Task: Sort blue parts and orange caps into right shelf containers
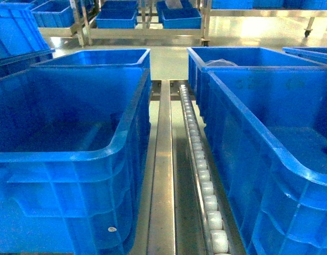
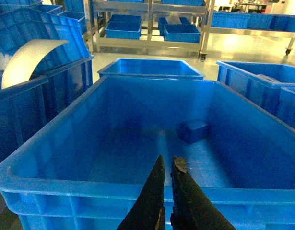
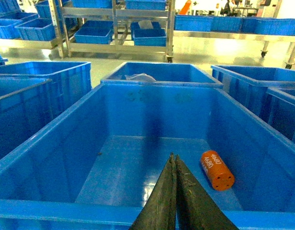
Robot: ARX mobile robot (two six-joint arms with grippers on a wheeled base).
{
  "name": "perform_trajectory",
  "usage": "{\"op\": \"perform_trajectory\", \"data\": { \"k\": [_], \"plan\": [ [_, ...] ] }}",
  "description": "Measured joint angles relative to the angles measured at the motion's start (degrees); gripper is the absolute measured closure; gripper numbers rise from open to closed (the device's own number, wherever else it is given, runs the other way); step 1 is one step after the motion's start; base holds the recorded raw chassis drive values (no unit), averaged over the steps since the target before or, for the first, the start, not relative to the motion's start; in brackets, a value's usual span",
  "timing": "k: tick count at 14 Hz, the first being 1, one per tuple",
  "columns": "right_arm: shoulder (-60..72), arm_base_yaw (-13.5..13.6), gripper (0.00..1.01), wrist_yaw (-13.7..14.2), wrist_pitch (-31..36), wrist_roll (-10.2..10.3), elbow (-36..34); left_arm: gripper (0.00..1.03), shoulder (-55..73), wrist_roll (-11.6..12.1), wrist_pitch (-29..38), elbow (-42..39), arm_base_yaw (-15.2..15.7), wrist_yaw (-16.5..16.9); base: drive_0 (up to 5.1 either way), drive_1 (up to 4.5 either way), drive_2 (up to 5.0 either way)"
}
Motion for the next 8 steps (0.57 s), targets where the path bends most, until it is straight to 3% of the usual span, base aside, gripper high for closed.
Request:
{"op": "perform_trajectory", "data": {
  "k": [8],
  "plan": [
    [-15.3, 0.0, 0.99, 0.0, -14.8, 0.0, 0.0, 1.01, -16.7, 0.0, -15.6, 0.0, 0.0, 0.0, 0.0, 0.00, 0.0]
  ]
}}
